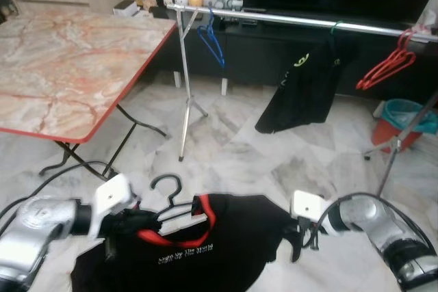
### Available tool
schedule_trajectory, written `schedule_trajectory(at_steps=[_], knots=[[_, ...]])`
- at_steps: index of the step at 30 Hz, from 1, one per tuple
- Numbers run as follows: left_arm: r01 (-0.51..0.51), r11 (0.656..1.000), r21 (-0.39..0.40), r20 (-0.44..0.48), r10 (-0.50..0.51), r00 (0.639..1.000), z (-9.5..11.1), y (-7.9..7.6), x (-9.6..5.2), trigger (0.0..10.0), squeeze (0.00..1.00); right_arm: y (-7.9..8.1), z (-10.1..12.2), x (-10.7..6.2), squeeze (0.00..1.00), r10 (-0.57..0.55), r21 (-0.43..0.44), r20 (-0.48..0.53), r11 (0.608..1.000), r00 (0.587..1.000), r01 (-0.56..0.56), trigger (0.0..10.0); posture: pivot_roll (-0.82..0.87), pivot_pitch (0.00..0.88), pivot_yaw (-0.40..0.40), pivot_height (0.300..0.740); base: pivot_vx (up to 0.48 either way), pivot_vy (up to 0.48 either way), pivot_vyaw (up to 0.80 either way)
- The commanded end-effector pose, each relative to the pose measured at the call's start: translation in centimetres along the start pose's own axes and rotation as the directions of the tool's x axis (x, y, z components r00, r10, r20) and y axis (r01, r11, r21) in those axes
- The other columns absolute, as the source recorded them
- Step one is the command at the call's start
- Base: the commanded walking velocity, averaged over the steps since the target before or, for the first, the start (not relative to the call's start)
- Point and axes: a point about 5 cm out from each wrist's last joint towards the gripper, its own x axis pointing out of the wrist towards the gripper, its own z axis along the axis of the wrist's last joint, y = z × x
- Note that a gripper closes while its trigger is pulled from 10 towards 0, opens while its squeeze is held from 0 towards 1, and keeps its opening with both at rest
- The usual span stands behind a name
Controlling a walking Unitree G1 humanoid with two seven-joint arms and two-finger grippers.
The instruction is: Hang hanger
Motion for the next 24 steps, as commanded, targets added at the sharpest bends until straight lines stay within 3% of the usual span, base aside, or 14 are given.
schedule_trajectory(at_steps=[1,2,6,18,21,24], knots=[[-0.009,0.999,0.036,0.003,0.009,1.000,0.4,0.2,0.4,10.0,0.00,-0.6,1.1,-0.2,1.00,-0.006,-0.020,0.036,1.000,0.999,0.006,10.0,0.10,0.000,-0.007,0.740,0.000,0.000,0.00],[-0.021,0.998,0.059,0.028,0.019,0.999,0.9,0.6,1.6,10.0,0.00,-0.5,1.6,0.0,1.00,0.007,-0.038,0.049,0.999,0.999,-0.005,10.0,0.09,0.000,-0.003,0.740,0.000,0.000,0.00],[-0.021,0.996,0.090,0.042,0.017,0.999,1.4,0.9,3.2,10.0,0.00,-0.2,2.0,0.1,1.00,0.023,-0.051,0.057,0.998,0.998,-0.020,10.0,0.09,0.000,-0.001,0.740,0.000,0.000,0.00],[-0.028,0.995,0.100,-0.005,0.028,1.000,0.5,1.1,4.0,10.0,0.00,0.2,1.8,-0.7,1.00,0.027,-0.048,0.046,0.999,0.999,-0.025,10.0,0.09,0.000,0.009,0.740,0.000,0.000,0.00],[-0.022,0.996,0.092,-0.007,0.022,1.000,0.2,1.0,4.1,10.0,0.00,0.1,1.0,-1.1,1.00,0.013,-0.052,-0.006,0.999,1.000,-0.013,10.0,0.08,0.000,0.006,0.740,0.000,0.000,0.00],[-0.004,0.997,0.083,-0.008,0.004,1.000,0.1,0.7,3.9,10.0,0.00,-0.2,-0.5,-1.7,1.00,-0.023,-0.083,-0.121,0.996,0.992,0.013,10.0,0.09,0.000,0.006,0.740,0.000,0.000,0.00]])
